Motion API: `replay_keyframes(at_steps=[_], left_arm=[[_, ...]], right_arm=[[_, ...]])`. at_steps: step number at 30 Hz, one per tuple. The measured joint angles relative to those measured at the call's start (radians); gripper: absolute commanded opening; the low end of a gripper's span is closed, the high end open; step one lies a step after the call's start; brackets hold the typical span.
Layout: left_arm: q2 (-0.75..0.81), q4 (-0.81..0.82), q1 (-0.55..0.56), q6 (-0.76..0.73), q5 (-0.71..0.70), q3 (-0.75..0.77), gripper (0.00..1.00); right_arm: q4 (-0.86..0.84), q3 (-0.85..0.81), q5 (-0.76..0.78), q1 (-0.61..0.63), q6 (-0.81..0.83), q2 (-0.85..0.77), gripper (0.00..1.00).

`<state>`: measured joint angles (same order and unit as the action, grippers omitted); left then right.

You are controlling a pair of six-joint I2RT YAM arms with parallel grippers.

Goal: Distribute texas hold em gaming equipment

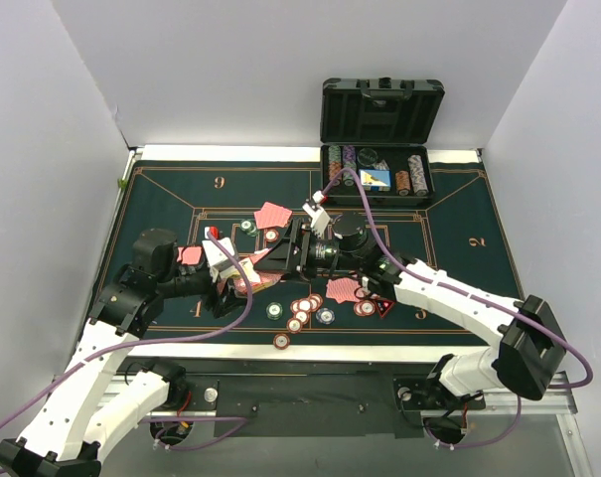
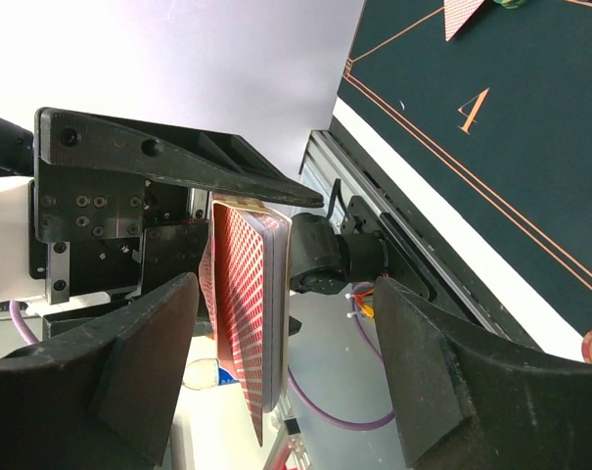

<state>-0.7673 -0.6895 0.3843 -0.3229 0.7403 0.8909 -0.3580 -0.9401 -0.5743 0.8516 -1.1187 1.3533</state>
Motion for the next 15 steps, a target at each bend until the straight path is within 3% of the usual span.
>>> replay_keyframes(at_steps=[8, 15], left_arm=[[0.000, 0.000, 0.000, 0.002, 0.000, 0.000, 0.00], [0.001, 0.000, -0.001, 0.002, -0.003, 0.000, 0.00]], right_arm=[[-0.024, 0.000, -0.004, 0.000, -0.017, 0.010, 0.52], [-0.053, 0.002, -0.013, -0.019, -0.042, 0.033, 0.49]])
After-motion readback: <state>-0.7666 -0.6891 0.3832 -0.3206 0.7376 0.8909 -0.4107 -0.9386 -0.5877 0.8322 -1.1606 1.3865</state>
